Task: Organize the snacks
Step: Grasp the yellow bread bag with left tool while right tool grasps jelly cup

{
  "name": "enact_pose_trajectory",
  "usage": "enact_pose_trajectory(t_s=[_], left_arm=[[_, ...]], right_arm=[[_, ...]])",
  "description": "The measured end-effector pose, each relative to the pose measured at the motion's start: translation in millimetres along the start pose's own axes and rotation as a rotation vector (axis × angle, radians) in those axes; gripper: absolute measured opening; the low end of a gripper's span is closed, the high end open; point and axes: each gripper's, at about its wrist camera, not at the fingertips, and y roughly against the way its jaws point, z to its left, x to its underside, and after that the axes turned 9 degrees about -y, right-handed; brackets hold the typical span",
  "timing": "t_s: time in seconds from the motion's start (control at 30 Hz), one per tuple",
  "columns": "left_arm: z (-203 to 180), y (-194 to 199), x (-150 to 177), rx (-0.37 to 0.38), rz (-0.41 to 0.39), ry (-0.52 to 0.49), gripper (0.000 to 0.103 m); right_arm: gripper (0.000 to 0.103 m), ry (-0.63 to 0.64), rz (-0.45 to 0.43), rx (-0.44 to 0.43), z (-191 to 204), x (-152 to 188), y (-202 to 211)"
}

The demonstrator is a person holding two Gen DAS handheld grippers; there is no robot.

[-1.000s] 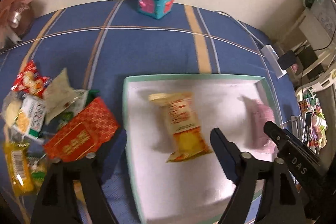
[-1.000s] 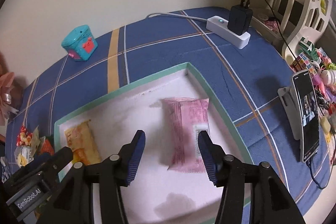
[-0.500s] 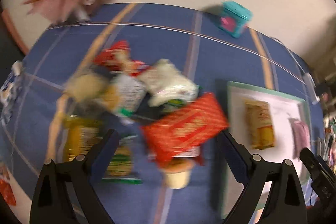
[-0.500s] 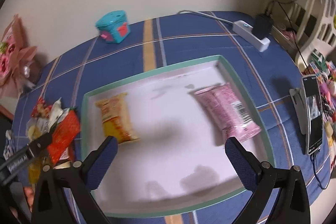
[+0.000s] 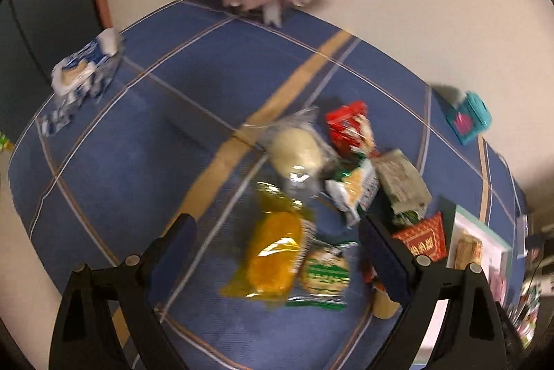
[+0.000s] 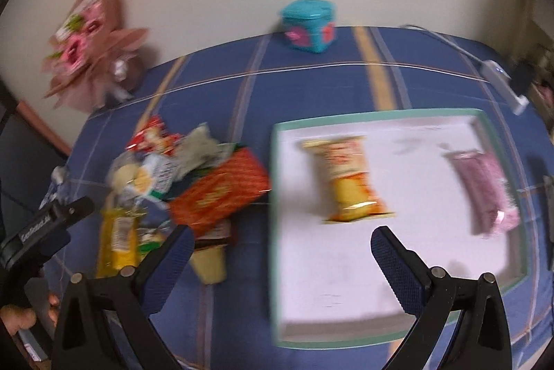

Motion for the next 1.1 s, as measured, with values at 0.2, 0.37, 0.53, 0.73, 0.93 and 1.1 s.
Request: enact_pose_trajectory(t_s=[0.2, 0.37, 0.53, 0.73, 0.93, 1.1], left_arm=[[16.9, -7.0, 1.0, 0.010, 0.029, 0.030, 0.095], [13.0, -22.8, 4.1, 0.021, 0.086, 0.005, 0.095], [3.2, -35.7, 8.3, 0.026, 0.126, -0.023, 0.095], [0.3, -53.8, 12.9, 0.000, 0.180, -0.030, 0.095], [0.3, -68.5, 15.7, 0.004, 0.222, -0.031, 0.095], [3.3, -75.7, 15.1, 0.008, 0.249, -0.017, 0.092]], right_arm=[[0.103, 0.086, 0.038, -0.042, 45.9, 15.7, -14.5], [0.103, 0.126, 0.079, -0.049, 61.8, 26.4, -31.4], [0.103, 0.131, 0.134, -0.039, 64.7, 35.5, -49.2], [0.103, 0.153, 0.157, -0.010, 66.5, 41.8, -63.6], [0.101, 0.212, 0.145, 0.007, 78.9, 50.2, -72.8], [0.084, 0.236, 0.147, 0.024, 83.4, 49.9, -82.4]])
